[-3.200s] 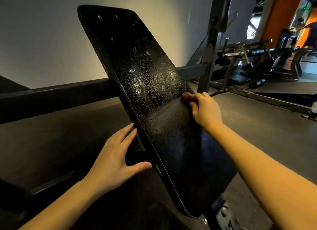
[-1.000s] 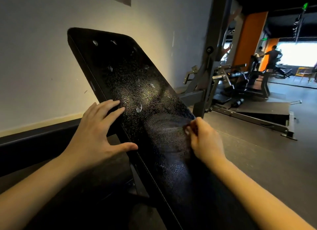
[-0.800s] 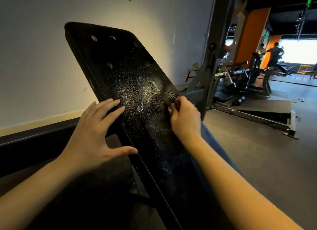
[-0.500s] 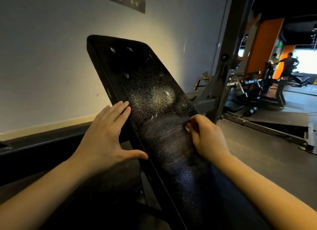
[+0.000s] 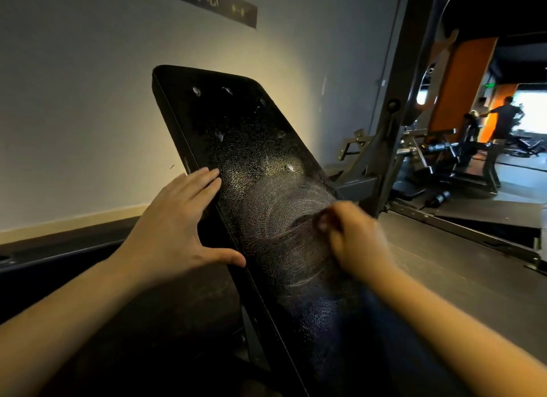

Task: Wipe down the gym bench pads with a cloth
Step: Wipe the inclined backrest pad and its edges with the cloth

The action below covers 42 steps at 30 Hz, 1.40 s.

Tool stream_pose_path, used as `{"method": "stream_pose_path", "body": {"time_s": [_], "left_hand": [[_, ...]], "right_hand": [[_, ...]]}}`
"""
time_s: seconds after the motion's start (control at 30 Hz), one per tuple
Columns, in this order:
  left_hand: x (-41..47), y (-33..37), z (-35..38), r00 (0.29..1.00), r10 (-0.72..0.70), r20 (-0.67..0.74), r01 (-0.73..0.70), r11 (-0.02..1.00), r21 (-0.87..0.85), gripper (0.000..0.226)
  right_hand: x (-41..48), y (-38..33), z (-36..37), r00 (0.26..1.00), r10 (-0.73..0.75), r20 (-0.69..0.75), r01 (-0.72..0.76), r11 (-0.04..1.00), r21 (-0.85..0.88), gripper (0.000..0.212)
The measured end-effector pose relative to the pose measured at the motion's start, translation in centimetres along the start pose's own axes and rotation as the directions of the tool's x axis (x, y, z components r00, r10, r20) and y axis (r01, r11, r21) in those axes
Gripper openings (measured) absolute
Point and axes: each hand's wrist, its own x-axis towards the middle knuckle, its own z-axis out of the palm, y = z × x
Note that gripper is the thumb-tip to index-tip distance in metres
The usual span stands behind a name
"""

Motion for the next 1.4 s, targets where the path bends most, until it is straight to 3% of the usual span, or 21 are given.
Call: {"method": "stream_pose_path", "body": {"time_s": [0.07,0.17,0.27,0.33,0.4,0.43,0.5,0.57,0.63,0.7,0.77,0.87,0.93,1.03,1.1,1.3,1.33,1.4], "left_hand": [[0.0,0.0,0.4,1.0,0.001,0.001,-0.001,1.0,-0.005,0.14],[-0.3,-0.1,0.5,1.0,0.006,-0.017,-0.007,1.0,-0.023,0.137],[-0.4,-0.3,0.6,0.999,0.022,-0.038,-0.024,0.999,-0.045,0.134],[-0.4,-0.4,0.8,0.998,0.036,-0.048,-0.038,0.998,-0.05,0.132],[-0.4,-0.5,1.0,0.997,0.042,-0.064,-0.045,0.997,-0.059,0.131],[-0.4,-0.5,1.1,0.997,0.039,-0.067,-0.043,0.997,-0.061,0.131],[-0.4,-0.5,1.1,0.998,0.026,-0.064,-0.03,0.998,-0.061,0.133],[-0.4,-0.4,1.0,0.998,0.019,-0.057,-0.023,0.997,-0.072,0.134],[-0.4,-0.3,0.9,0.999,0.011,-0.046,-0.015,0.996,-0.088,0.134],[-0.5,-0.3,0.7,0.999,0.01,-0.038,-0.013,0.996,-0.083,0.134],[-0.5,-0.4,0.7,0.999,0.017,-0.04,-0.02,0.998,-0.058,0.133],[-0.6,-0.6,1.0,0.999,0.024,-0.037,-0.026,0.998,-0.052,0.132],[-0.7,-0.5,1.5,0.999,0.026,-0.035,-0.028,0.997,-0.066,0.132],[-0.7,-0.4,1.9,0.999,0.029,-0.03,-0.031,0.997,-0.071,0.133],[-0.8,-0.5,2.0,0.999,0.024,-0.028,-0.027,0.995,-0.096,0.132],[-0.6,-0.6,2.6,0.999,0.007,-0.041,-0.013,0.989,-0.147,0.133],[-0.5,-0.6,2.7,0.999,0.005,-0.042,-0.011,0.989,-0.149,0.133],[-0.6,-0.7,2.6,0.999,0.007,-0.048,-0.014,0.989,-0.146,0.132]], "right_hand": [[4.6,2.8,0.5,0.964,0.26,-0.051,-0.262,0.964,-0.039,0.012],[10.7,-1.5,2.3,0.944,0.312,-0.107,-0.308,0.95,0.049,0.02],[10.3,-9.5,3.2,0.998,0.047,-0.044,-0.039,0.986,0.161,0.013],[5.4,-11.8,2.5,0.979,-0.202,-0.032,0.204,0.958,0.2,0.012],[0.8,-9.7,1.6,0.945,-0.325,-0.028,0.322,0.921,0.218,0.023],[0.1,-7.4,1.2,0.955,-0.296,-0.027,0.295,0.936,0.194,0.026],[2.1,-2.7,0.7,0.996,-0.079,-0.027,0.081,0.994,0.069,0.02],[6.7,0.7,1.2,0.986,0.162,-0.034,-0.163,0.986,-0.029,0.015],[11.1,-0.1,2.1,0.961,0.269,-0.067,-0.273,0.961,-0.052,0.019],[13.4,-4.3,3.1,0.97,0.232,-0.069,-0.232,0.973,0.014,0.019],[11.8,-9.6,3.4,0.999,0.038,-0.012,-0.037,0.995,0.088,0.015],[5.3,-11.3,2.4,0.968,-0.251,-0.006,0.249,0.96,0.128,0.017],[5.4,-6.6,1.6,0.985,-0.172,-0.012,0.172,0.984,0.038,0.014],[10.4,1.8,1.5,0.973,0.23,-0.032,-0.233,0.962,-0.14,0.014],[11.8,3.4,2.8,0.941,0.334,-0.055,-0.338,0.924,-0.178,0.019],[10.3,0.8,2.0,0.943,0.316,-0.109,-0.318,0.948,0.001,0.013],[10.2,-0.8,1.6,0.958,0.27,-0.092,-0.267,0.962,0.05,0.013],[9.1,-6.2,1.8,0.997,0.044,-0.058,-0.034,0.986,0.166,0.012]]}}
